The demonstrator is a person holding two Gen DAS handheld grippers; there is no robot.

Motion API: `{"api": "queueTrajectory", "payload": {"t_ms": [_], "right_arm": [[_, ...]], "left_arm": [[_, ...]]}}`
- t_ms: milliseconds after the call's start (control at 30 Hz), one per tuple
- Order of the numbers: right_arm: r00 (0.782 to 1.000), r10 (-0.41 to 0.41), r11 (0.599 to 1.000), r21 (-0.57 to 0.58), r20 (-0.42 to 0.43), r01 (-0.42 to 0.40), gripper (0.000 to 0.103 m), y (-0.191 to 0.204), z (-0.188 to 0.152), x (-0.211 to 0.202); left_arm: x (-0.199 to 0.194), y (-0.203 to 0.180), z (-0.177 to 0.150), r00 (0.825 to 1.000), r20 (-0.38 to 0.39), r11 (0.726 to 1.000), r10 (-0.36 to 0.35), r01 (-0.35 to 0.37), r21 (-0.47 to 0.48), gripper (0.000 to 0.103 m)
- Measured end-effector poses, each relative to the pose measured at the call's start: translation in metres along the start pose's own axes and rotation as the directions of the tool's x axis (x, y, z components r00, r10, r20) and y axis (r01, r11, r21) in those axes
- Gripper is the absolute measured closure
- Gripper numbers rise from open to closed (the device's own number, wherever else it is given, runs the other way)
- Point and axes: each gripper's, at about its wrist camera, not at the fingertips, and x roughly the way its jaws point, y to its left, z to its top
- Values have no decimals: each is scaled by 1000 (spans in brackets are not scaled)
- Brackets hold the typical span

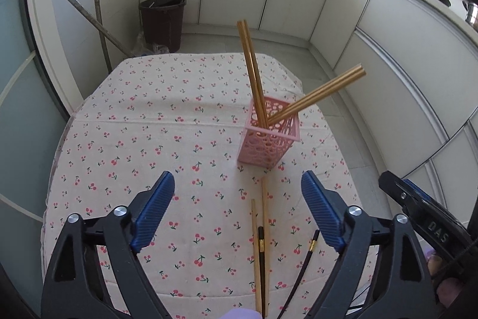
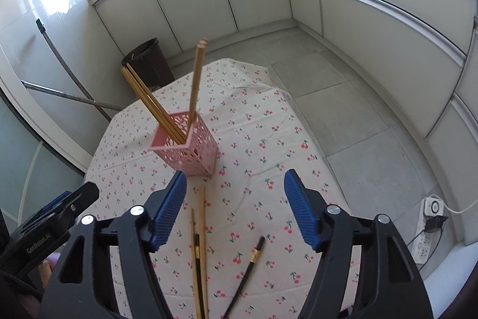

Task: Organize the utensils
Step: 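Open the left gripper over the holder and move it back to the sticks, then close the left gripper on another wooden stick beside the holder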

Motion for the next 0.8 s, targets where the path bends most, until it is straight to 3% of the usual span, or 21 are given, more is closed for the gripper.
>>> {"api": "queueTrajectory", "payload": {"t_ms": [200,400,667,800], "right_arm": [[994,-15,999,42,-105,19,7,-22,-25,3],[971,-46,994,84,-236,67,7,-47,-59,10],[964,-35,987,143,-264,75,7,-66,-83,-5],[950,19,978,205,-313,48,7,-74,-94,-1]], "left_arm": [[26,-8,-11,996,-78,999,30,-27,40,7],[60,-14,-30,978,-201,995,59,-41,92,7],[85,-18,-44,957,-277,993,82,-54,107,7],[104,-16,-44,943,-317,994,97,-74,85,7]]}}
